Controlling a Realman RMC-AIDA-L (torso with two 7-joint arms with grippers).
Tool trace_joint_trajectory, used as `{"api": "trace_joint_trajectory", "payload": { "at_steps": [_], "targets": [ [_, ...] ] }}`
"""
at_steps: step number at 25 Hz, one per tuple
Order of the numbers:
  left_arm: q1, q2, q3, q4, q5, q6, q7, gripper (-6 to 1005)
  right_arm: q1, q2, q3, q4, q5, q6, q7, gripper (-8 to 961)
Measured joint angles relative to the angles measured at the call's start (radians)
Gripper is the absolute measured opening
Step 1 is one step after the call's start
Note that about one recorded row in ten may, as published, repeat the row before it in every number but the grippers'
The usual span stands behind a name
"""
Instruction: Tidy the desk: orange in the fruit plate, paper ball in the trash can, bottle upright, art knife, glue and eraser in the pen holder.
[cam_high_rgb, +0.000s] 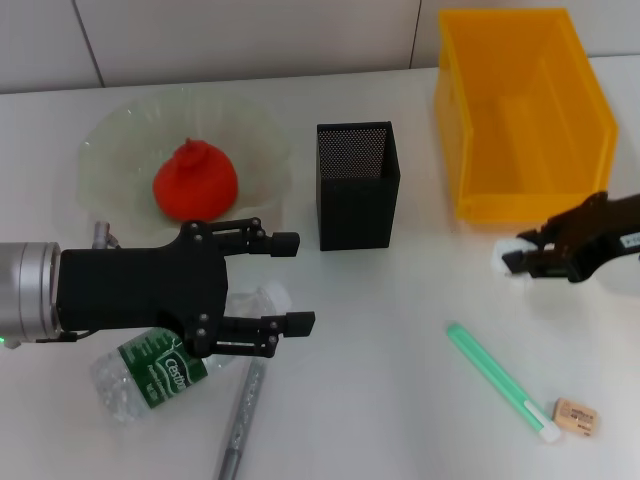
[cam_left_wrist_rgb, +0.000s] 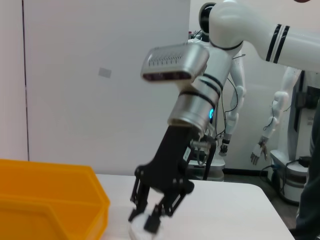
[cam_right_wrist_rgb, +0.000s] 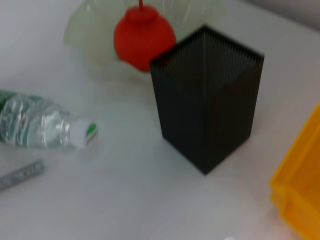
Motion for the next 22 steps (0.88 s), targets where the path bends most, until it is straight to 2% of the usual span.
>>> {"api": "trace_joint_trajectory", "payload": {
  "at_steps": [3,7,12,18,22],
  "targets": [
    [0.001,0.0,0.0,0.0,0.0,0.0,0.007,784,-0.039,0.002,0.027,-0.122,0.057,0.013,0.0,295],
    [0.001,-0.002,0.0,0.0,0.0,0.0,0.008,784,-0.056,0.003,0.074,-0.17,0.109,0.054,-0.011,291],
    [0.002,-0.003,0.0,0.001,0.0,0.0,0.009,784,-0.065,0.0,0.137,-0.154,0.206,0.143,-0.084,290],
    [0.002,-0.005,0.001,0.006,0.0,0.001,0.009,784,-0.032,-0.004,0.144,-0.079,0.187,0.297,-0.124,290],
    [0.002,-0.006,0.003,0.006,0.0,0.0,0.01,784,-0.001,-0.005,0.145,-0.024,0.148,0.353,-0.135,289]
  ]
}}
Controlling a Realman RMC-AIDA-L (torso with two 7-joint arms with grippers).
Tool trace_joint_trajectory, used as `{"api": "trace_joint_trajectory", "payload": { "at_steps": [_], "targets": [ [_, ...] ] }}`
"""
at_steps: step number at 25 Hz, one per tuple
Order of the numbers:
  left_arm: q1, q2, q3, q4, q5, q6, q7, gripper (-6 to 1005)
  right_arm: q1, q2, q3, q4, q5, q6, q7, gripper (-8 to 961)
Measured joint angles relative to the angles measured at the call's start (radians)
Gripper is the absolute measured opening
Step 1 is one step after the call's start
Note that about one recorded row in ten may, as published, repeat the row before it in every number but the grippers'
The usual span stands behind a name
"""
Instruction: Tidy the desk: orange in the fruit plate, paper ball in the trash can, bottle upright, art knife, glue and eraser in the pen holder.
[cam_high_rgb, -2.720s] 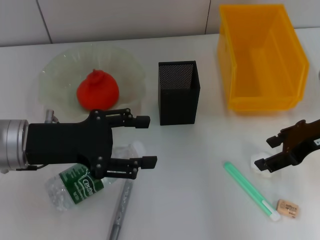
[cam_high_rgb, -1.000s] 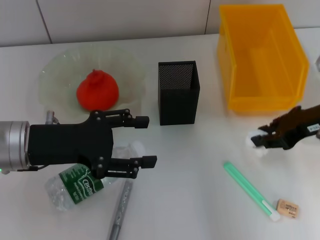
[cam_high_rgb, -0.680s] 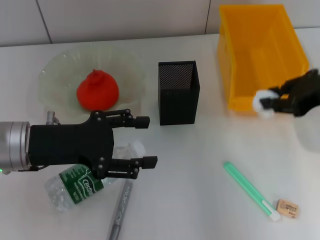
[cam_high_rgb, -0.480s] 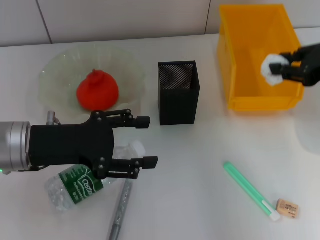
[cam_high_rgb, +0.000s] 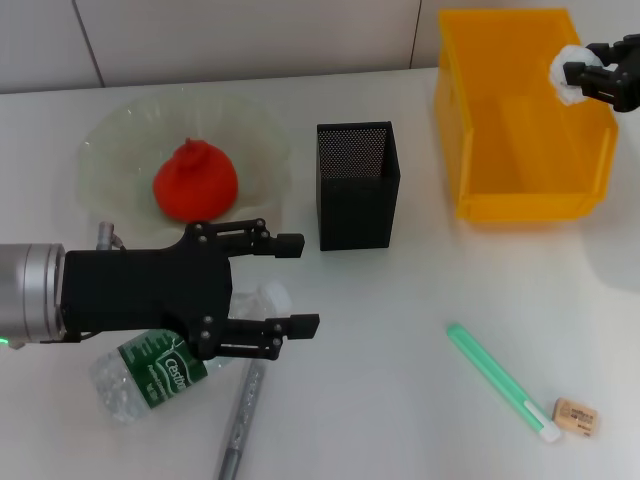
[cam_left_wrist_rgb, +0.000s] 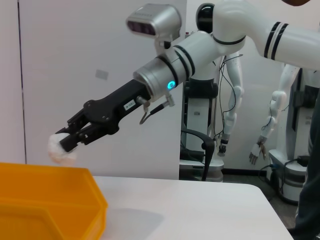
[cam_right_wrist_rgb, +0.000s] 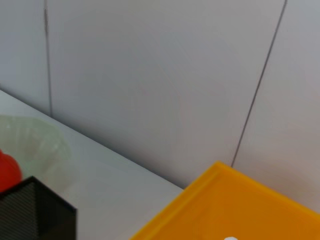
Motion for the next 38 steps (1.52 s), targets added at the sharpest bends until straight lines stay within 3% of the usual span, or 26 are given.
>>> {"api": "trace_joint_trajectory", "payload": {
  "at_steps": [6,14,16,21,27,31,38],
  "targets": [
    [0.0,0.0,-0.001,-0.002,0.0,0.0,0.0,784,0.046,-0.002,0.008,0.106,-0.016,0.074,-0.048,316],
    [-0.002,0.0,-0.002,0.001,0.0,0.0,0.0,784,0.049,-0.002,0.018,0.112,-0.004,0.088,-0.059,387],
    [-0.004,0.0,-0.002,0.001,0.001,0.0,0.0,784,0.049,-0.002,0.023,0.113,-0.003,0.094,-0.059,603],
    [-0.005,0.0,-0.003,0.0,0.009,0.0,0.0,784,0.04,-0.002,0.024,0.111,0.035,0.096,-0.08,726],
    [-0.001,0.0,0.003,0.003,0.013,0.0,0.001,784,-0.017,-0.003,0.026,0.102,0.235,0.069,-0.185,733],
    [-0.001,0.0,-0.001,-0.001,0.013,0.0,0.002,784,-0.064,-0.003,0.036,0.09,0.345,-0.045,-0.279,738],
    [0.002,-0.005,-0.027,-0.005,0.007,-0.023,0.031,784,-0.092,0.0,0.03,0.09,0.35,-0.19,-0.337,738]
  ]
}}
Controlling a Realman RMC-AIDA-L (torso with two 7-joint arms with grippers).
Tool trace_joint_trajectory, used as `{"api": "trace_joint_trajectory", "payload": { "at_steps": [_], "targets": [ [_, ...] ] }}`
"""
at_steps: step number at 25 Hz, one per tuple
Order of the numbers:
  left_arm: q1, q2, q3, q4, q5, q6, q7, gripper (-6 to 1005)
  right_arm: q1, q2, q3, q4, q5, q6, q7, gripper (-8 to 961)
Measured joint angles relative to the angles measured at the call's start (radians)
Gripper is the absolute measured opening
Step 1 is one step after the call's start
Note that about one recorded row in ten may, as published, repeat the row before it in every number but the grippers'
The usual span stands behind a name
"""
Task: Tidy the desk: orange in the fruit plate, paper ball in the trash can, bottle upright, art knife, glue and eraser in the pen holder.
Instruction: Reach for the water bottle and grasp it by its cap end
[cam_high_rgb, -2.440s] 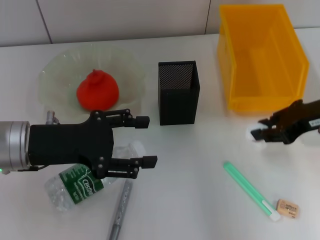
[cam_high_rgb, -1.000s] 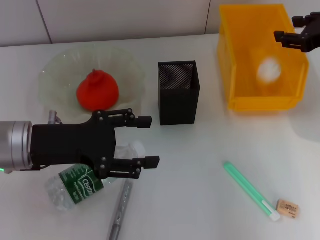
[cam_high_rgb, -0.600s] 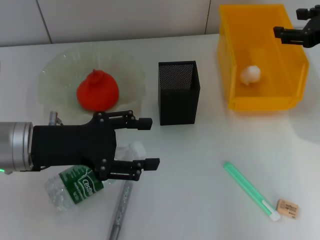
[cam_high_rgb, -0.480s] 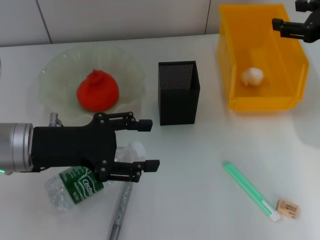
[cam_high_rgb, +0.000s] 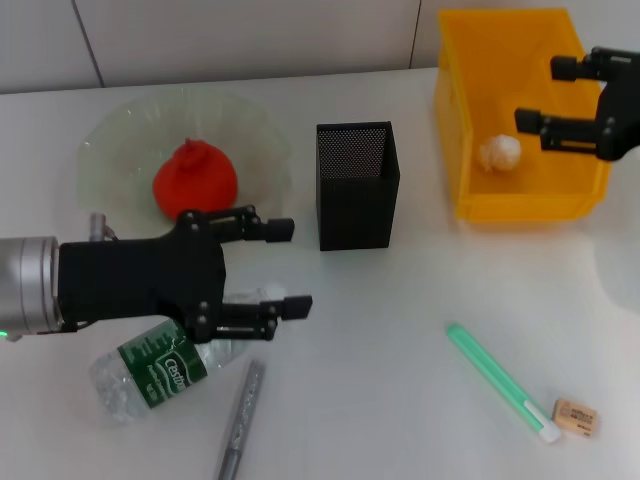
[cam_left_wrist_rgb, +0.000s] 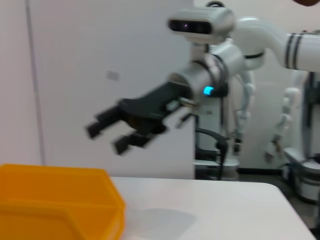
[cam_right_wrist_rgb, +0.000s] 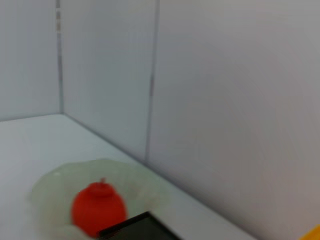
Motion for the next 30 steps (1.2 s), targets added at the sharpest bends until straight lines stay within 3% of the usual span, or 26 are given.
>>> {"api": "trace_joint_trajectory", "payload": {
  "at_steps": [8,13,22,30],
  "targets": [
    [0.004,-0.004,-0.052,-0.001,-0.009,-0.062,-0.013,784,-0.017,0.003,0.007,0.014,0.016,-0.271,-0.098,738],
    [0.005,-0.003,-0.052,-0.002,-0.006,-0.075,-0.018,784,-0.026,0.002,0.013,0.038,0.016,-0.352,-0.15,738],
    [-0.002,0.003,-0.05,0.012,0.035,-0.093,-0.055,784,-0.076,-0.001,0.016,0.051,0.008,-0.395,-0.175,739],
    [-0.009,-0.005,0.0,0.078,0.112,-0.193,-0.146,784,-0.095,-0.001,0.054,0.059,0.006,-0.397,-0.185,739]
  ]
}}
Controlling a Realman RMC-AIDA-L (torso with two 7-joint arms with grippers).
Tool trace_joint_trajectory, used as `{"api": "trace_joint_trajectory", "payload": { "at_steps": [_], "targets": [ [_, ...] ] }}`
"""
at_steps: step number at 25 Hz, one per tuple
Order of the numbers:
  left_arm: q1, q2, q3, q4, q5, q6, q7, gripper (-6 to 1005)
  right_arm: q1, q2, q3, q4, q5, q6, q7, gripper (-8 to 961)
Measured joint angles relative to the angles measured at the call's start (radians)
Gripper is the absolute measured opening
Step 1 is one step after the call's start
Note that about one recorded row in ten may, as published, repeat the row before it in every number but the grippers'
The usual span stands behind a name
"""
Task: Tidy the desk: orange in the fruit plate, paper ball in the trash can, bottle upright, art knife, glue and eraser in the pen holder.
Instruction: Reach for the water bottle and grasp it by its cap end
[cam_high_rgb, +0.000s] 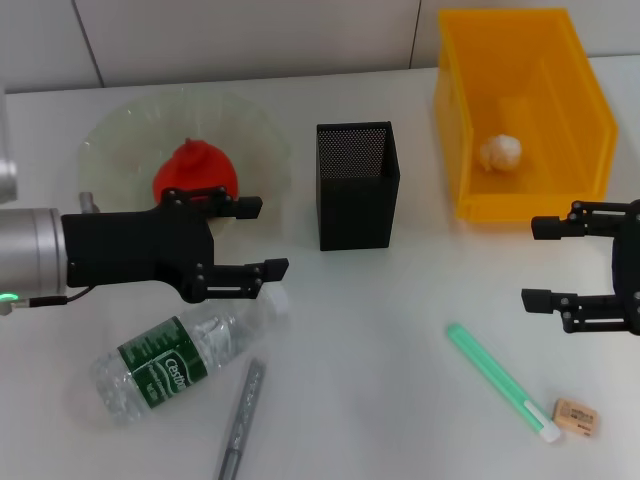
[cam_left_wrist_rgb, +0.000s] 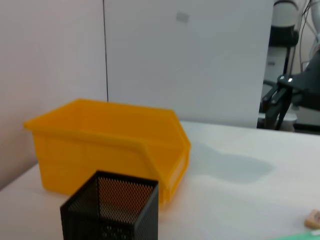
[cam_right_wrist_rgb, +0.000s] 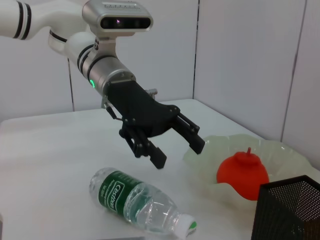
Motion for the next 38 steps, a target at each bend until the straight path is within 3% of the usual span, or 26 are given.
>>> {"api": "trace_joint_trajectory", "payload": {
  "at_steps": [2,3,10,21,34,38],
  "targets": [
    [-0.001,0.0,0.046,0.012,0.008,-0.043,-0.033,784,-0.002,0.0,0.004,0.003,-0.001,0.0,0.0,739],
    [-0.001,0.0,0.109,0.033,0.038,-0.098,-0.09,784,-0.002,0.0,0.007,0.005,-0.001,0.0,-0.001,739],
    [-0.003,-0.003,0.247,0.063,0.102,-0.207,-0.195,784,0.0,0.0,0.027,0.033,-0.003,0.011,-0.012,739],
    [0.002,-0.004,0.308,0.056,0.103,-0.314,-0.272,784,0.01,-0.001,0.04,0.057,-0.003,0.012,-0.026,738],
    [0.015,-0.003,0.369,0.064,0.106,-0.354,-0.302,783,0.022,-0.002,0.045,0.089,-0.01,0.028,-0.04,738],
    [0.017,-0.002,0.377,0.114,0.187,-0.363,-0.372,783,0.03,-0.002,0.044,0.102,-0.025,0.031,-0.044,738]
  ]
}}
